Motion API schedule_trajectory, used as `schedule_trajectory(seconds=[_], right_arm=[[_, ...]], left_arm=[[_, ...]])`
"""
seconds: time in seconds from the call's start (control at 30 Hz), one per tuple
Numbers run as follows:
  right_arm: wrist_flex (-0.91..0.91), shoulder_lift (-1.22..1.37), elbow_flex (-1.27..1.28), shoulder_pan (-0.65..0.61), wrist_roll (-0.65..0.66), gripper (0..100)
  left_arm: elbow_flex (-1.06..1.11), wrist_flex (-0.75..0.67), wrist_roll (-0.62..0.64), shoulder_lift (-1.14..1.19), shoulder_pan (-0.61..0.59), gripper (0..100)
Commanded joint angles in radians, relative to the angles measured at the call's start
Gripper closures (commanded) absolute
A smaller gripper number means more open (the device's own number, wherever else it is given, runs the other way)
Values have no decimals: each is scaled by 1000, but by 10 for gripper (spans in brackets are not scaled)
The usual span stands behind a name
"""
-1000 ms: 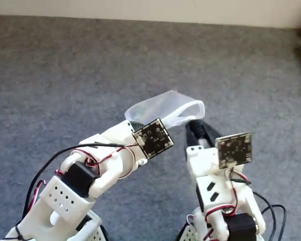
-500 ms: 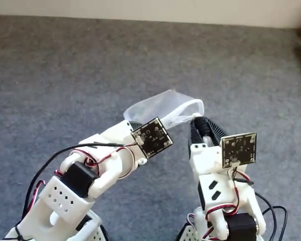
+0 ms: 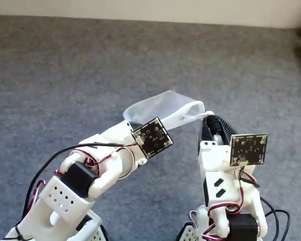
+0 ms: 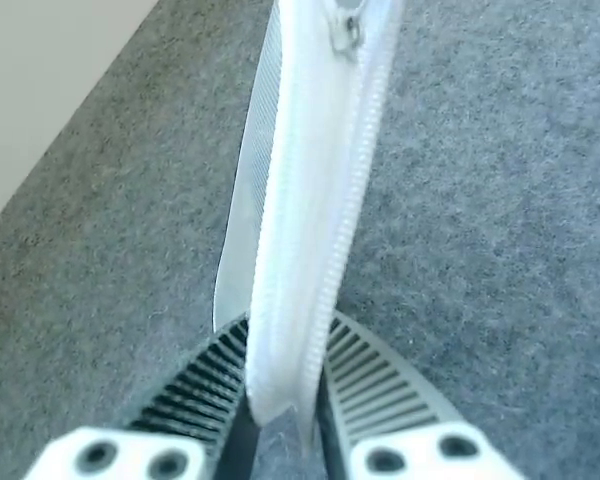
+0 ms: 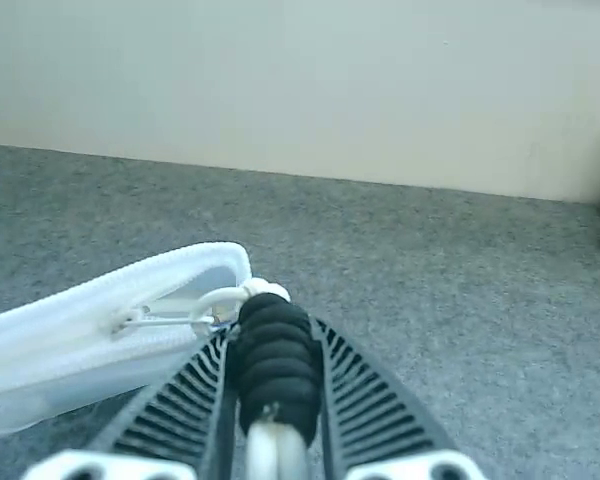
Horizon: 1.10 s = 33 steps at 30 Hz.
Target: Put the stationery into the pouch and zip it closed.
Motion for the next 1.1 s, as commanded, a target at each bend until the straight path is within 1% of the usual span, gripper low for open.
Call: schedule_trajectory(seconds=[0.0, 0.07, 0.23, 0.43, 0.6, 0.7, 0.83, 1.07], right_arm=[[-42, -15, -73, 53, -9, 993], [-42, -15, -73, 62, -9, 993], [-42, -15, -74, 157, -9, 993], [-42, -15, -68, 232, -9, 993], [-45, -15, -67, 346, -9, 993], [-85, -15, -67, 400, -9, 993], [-91, -15, -54, 417, -9, 993], [-91, -15, -48, 410, -9, 990]], left_arm=[[1, 14, 20, -4, -44, 995], [1, 14, 20, -4, -44, 995], [1, 14, 20, -4, -64, 995], [-2, 14, 20, -4, -81, 995], [-2, 14, 20, -4, -81, 995], [-2, 14, 20, -4, -81, 995], [-2, 14, 20, -4, -81, 995], [-2, 14, 20, -4, -81, 995]])
